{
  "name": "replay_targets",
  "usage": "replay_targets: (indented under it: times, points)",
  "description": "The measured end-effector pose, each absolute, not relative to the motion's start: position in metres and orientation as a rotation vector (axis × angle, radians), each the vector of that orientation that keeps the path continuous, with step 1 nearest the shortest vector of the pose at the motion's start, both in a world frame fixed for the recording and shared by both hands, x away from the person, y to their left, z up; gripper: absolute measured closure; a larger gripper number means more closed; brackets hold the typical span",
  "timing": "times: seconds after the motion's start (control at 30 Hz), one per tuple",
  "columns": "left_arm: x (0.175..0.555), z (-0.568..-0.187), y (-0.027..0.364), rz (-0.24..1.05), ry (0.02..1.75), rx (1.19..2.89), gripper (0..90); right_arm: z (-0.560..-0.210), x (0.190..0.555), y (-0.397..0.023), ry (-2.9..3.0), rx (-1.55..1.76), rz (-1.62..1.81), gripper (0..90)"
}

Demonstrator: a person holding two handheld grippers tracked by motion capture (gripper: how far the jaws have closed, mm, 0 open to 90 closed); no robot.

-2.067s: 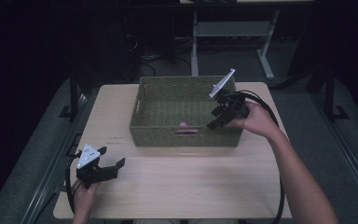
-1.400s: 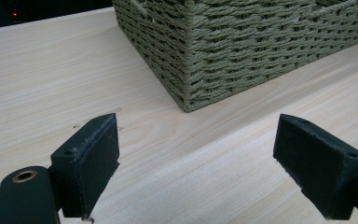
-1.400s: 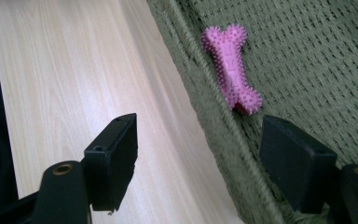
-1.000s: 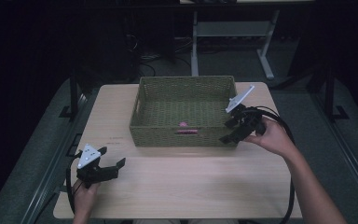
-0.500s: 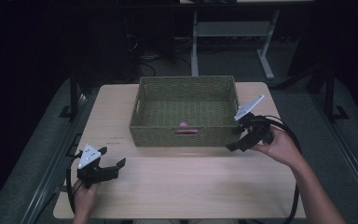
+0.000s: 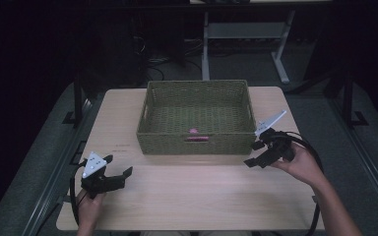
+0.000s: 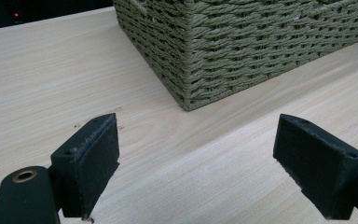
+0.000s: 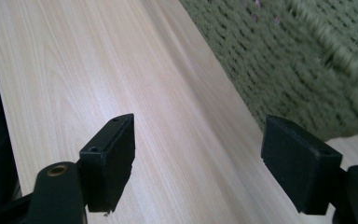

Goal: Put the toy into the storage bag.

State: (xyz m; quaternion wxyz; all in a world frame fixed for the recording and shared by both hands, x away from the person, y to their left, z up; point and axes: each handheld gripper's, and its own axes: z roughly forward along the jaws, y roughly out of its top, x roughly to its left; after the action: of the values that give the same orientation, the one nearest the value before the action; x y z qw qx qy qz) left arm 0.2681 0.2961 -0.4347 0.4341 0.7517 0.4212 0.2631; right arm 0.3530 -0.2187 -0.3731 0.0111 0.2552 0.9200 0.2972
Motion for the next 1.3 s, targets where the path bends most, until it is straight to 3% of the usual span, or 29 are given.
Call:
replay_targets:
  times: [1.3]
  points:
    - [0.267, -0.435, 0.295, 0.664, 1.045, 1.883, 13.9, -0.423, 0.313, -0.255, 2.823, 0.945, 0.947, 24.3]
